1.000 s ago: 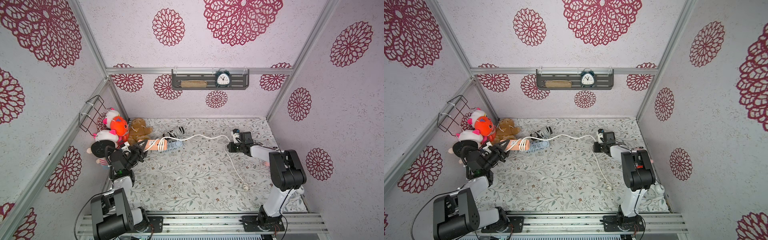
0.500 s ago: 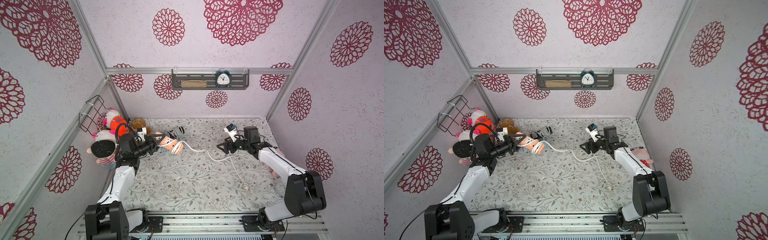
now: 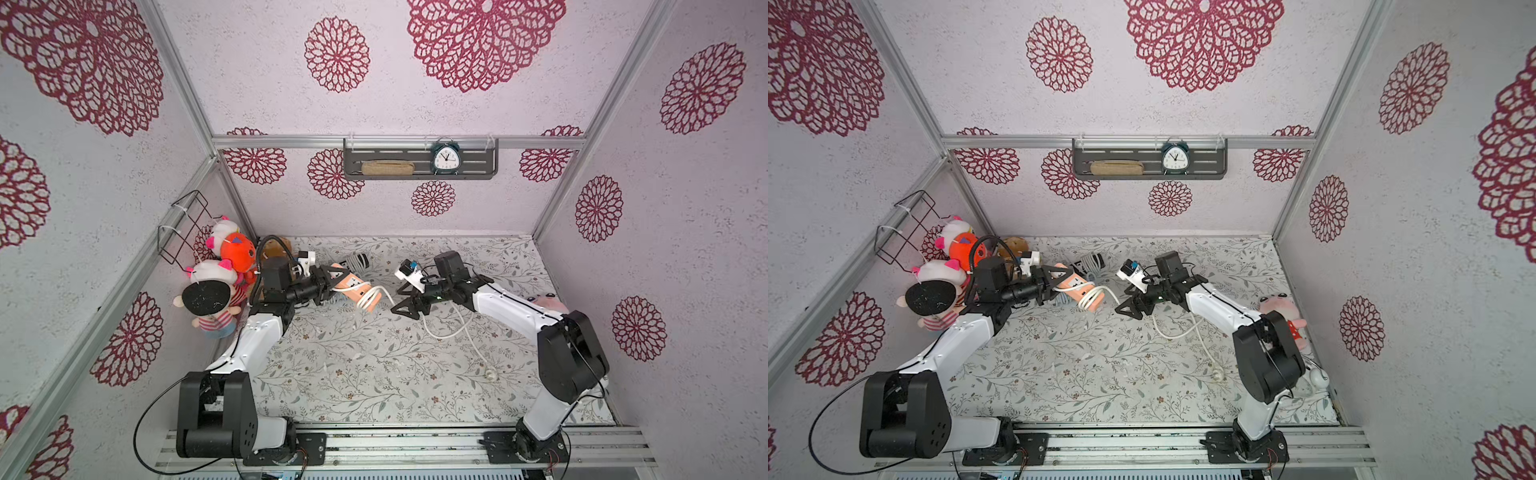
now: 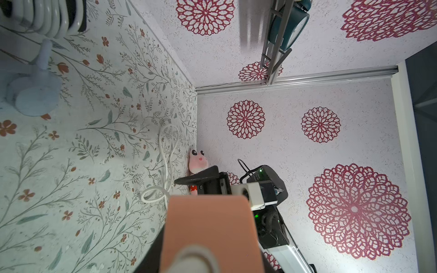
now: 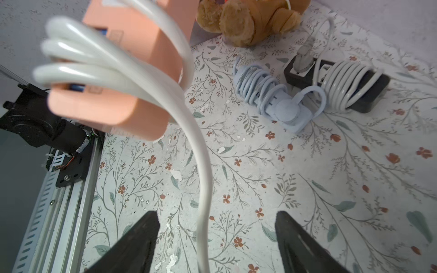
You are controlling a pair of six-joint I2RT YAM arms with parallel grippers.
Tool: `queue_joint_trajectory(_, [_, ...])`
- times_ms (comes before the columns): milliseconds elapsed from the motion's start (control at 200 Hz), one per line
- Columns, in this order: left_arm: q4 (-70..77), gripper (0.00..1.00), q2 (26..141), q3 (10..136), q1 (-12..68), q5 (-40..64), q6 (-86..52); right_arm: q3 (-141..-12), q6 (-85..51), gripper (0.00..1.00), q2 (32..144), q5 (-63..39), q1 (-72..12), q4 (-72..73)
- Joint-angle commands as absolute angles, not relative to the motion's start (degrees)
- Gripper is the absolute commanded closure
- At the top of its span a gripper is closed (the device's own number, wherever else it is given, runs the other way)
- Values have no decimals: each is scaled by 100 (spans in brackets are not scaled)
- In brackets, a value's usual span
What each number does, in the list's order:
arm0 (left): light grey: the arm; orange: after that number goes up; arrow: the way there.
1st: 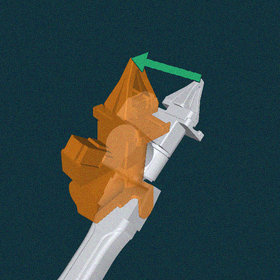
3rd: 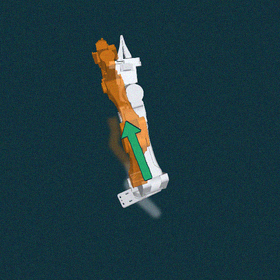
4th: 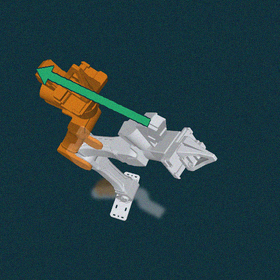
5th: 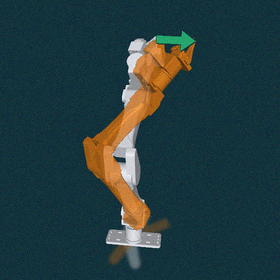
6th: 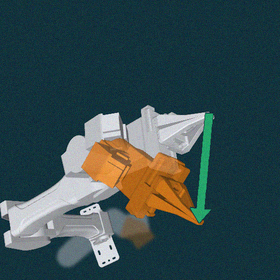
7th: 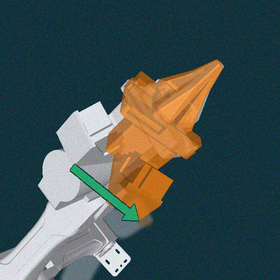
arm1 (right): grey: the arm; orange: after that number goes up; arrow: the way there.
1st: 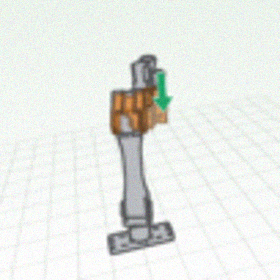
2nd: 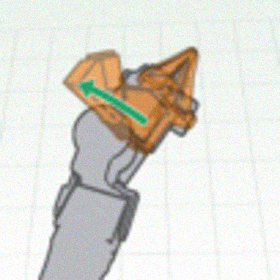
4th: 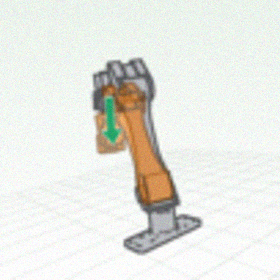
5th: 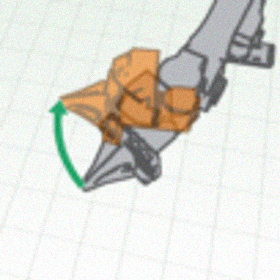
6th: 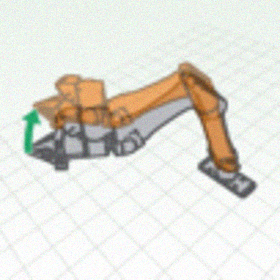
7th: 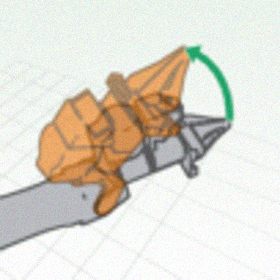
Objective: Unwrap the cord wrapped around the power strip
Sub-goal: Unwrap the power cord from the power strip.
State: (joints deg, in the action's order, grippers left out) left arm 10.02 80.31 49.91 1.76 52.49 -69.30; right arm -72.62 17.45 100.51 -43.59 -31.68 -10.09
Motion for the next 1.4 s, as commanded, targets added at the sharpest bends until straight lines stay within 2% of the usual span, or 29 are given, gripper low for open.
queue_joint_trajectory(0, [1550,100,8201,5128,299,5263,-7084,-7564,1403,36,10186,-4437,-3207,-759])
queue_joint_trajectory(45, [1610,100,8254,5109,306,5231,-7089,-7657,1327,48,10240,-4413,-3208,-754])
queue_joint_trajectory(100, [1752,100,8315,5068,308,5181,-7141,-7774,1234,58,10310,-4403,-3208,-765])
queue_joint_trajectory(170, [1980,100,8395,5011,315,5087,-7248,-7991,1123,77,10438,-4403,-3191,-900])
queue_joint_trajectory(265, [1703,100,8437,5003,307,4592,-6985,-8102,1069,88,10407,-4342,-3177,-950])
queue_joint_trajectory(315, [1396,100,8428,5018,327,4060,-6745,-8001,969,100,10270,-4272,-3173,-773])
queue_joint_trajectory(450, [2197,100,8645,4841,467,2818,-7125,-7693,711,100,9860,-4628,-3237,-390])
queue_joint_trajectory(585, [3511,100,9310,4939,544,2370,-7917,-7085,953,100,9405,-4718,-3438,-204])
queue_joint_trajectory(745, [4212,100,9747,5326,623,2517,-8446,-6726,1368,100,9606,-4233,-3456,-763])
queue_joint_trajectory(886, [4361,100,9560,5357,633,2763,-8705,-6507,845,100,9989,-3616,-3220,-275])
queue_joint_trajectory(1001, [5401,100,9559,5063,559,3170,-9536,-6440,386,100,10248,-3209,-2929,243])
queue_joint_trajectory(1136, [6628,100,9618,4572,392,3413,-10392,-6610,290,100,10475,-2529,-2637,116])
queue_joint_trajectory(1396, [5967,100,8710,3710,-391,3453,-10006,-6439,178,100,10494,-1446,-1773,-180])
